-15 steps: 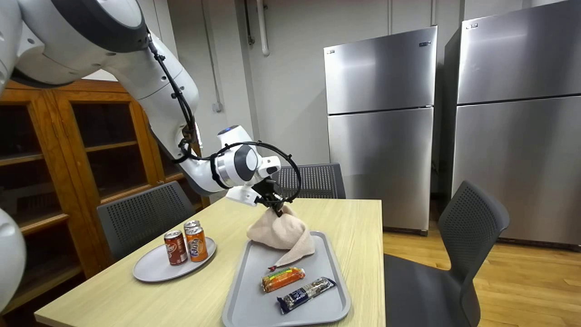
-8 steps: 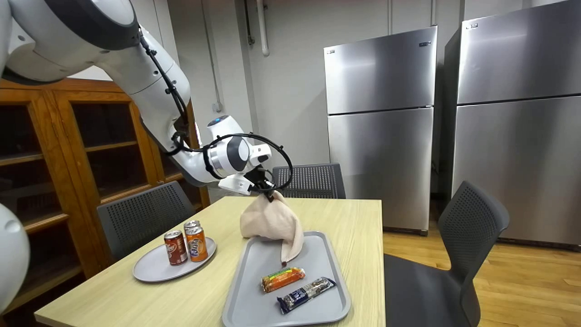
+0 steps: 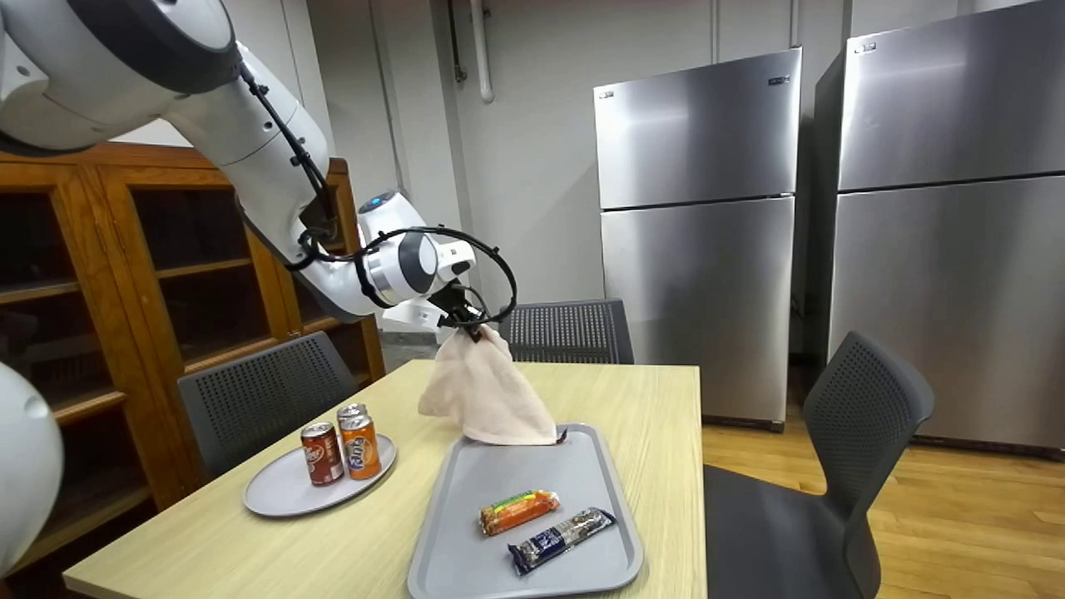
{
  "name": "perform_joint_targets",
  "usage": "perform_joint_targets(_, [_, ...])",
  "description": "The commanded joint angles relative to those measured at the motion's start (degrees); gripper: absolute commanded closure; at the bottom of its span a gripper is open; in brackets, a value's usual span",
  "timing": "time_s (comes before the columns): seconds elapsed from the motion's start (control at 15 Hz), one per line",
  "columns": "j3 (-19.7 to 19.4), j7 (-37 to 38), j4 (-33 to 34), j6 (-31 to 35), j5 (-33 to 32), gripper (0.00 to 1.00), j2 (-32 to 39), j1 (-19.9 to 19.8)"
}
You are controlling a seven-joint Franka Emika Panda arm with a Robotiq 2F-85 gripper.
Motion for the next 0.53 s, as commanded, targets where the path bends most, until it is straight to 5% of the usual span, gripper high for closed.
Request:
perform_joint_targets(0.0, [-1.7,1.6,2.4,-0.1,-0.8,0.99,0.2,2.4])
perform_joint_targets(0.47, [-1.5,1.5,6.7,-0.2,-0.9,0.99,1.1,4.1])
